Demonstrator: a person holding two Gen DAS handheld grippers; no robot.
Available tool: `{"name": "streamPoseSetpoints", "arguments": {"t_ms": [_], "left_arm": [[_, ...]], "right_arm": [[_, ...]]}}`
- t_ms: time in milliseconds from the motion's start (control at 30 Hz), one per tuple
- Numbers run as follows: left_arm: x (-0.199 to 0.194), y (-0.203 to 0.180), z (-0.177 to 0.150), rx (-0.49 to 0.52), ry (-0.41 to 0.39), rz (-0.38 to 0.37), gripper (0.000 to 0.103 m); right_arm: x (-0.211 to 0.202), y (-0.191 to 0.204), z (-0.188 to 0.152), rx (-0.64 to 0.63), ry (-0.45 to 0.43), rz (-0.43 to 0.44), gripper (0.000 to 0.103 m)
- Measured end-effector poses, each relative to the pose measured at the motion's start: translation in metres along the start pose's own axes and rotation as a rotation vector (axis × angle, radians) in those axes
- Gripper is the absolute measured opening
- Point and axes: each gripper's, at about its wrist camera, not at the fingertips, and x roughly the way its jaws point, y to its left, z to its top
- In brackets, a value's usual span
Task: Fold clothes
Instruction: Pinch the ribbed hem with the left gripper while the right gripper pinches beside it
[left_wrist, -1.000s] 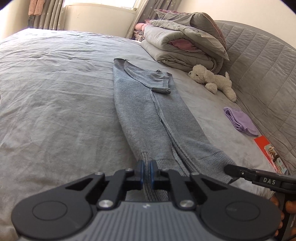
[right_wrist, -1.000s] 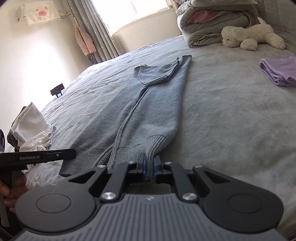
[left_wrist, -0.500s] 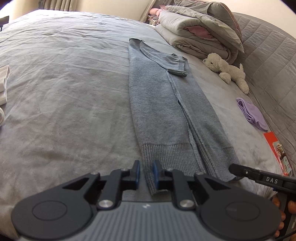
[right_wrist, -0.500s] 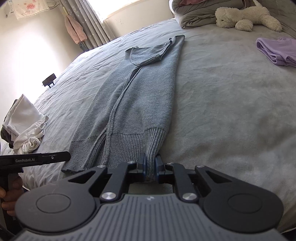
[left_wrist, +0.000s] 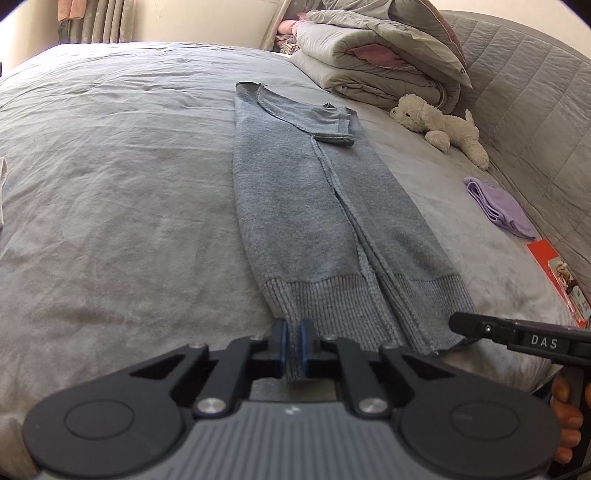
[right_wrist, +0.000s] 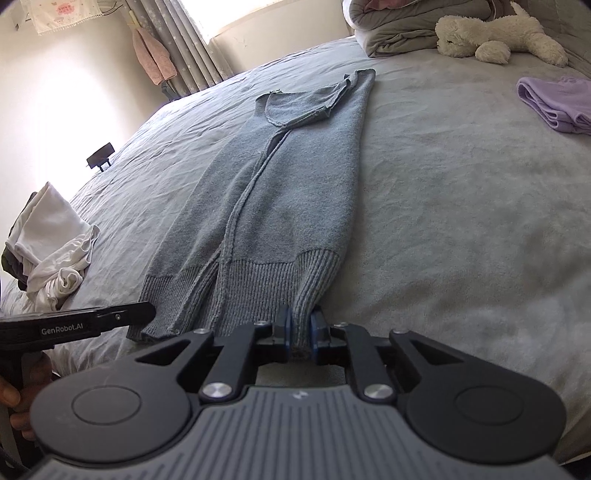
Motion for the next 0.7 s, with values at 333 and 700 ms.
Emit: {"name": "streamPoseSetpoints", "arguments": {"t_ms": [333,700], "left_arm": [[-0.017,0.007,0.006,-0.038,-0.060,-0.023,0.006],[-0.021,0.006,0.013,-0.030,-0.096,-0.021,0.005]], "right_arm": [[-0.013,0.002,0.006,0.020,-0.094,0.012,0.010],[-0.014,0.004,0.011,0.038,-0.112,0.019,0.010]]}}
